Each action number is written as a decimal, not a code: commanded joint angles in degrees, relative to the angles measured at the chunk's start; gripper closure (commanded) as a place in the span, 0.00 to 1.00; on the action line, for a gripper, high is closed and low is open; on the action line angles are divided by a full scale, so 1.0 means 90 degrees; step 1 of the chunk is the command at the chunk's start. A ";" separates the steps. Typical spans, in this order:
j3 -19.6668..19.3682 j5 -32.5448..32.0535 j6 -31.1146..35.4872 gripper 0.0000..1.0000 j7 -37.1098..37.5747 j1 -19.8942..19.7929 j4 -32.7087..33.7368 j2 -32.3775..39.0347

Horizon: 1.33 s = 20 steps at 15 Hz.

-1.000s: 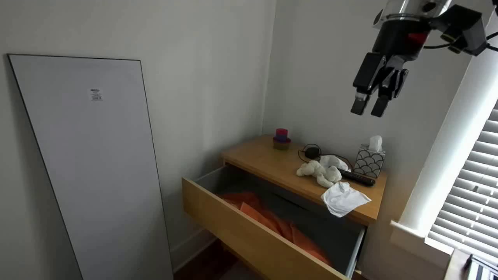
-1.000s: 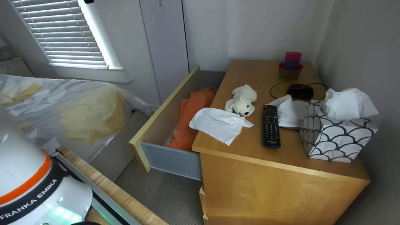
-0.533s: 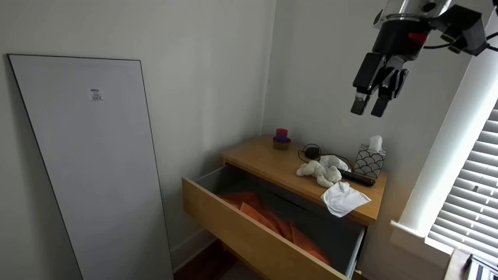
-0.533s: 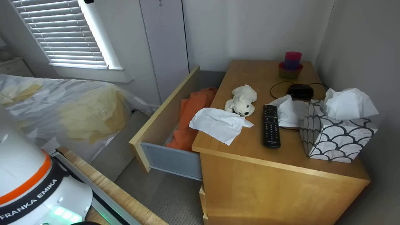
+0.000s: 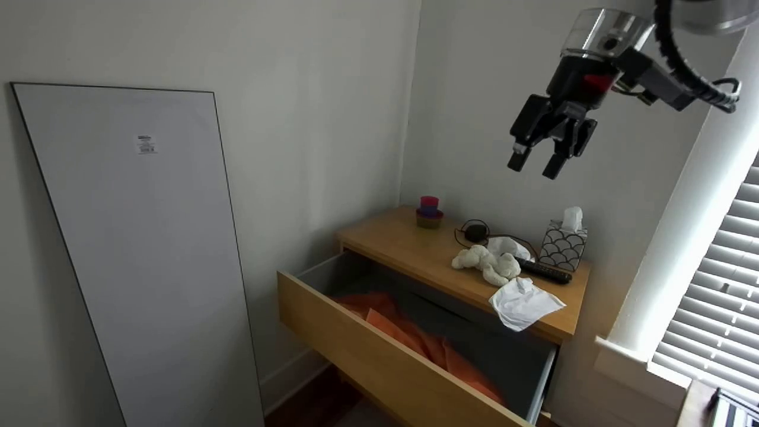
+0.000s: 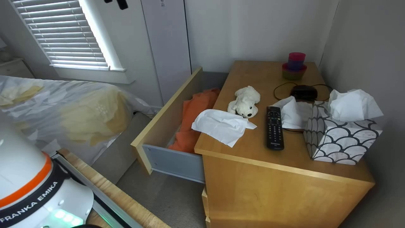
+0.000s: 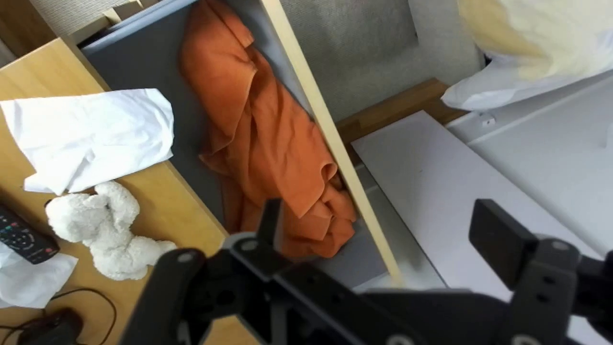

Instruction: Use the paper towel in front of the paper towel box to wipe the counter top bottom corner surface and stack it on the paper towels on the left of the paper towel box

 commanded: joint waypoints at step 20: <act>-0.1082 -0.1941 0.2584 0.00 -0.0365 -0.1233 -0.0701 0.2946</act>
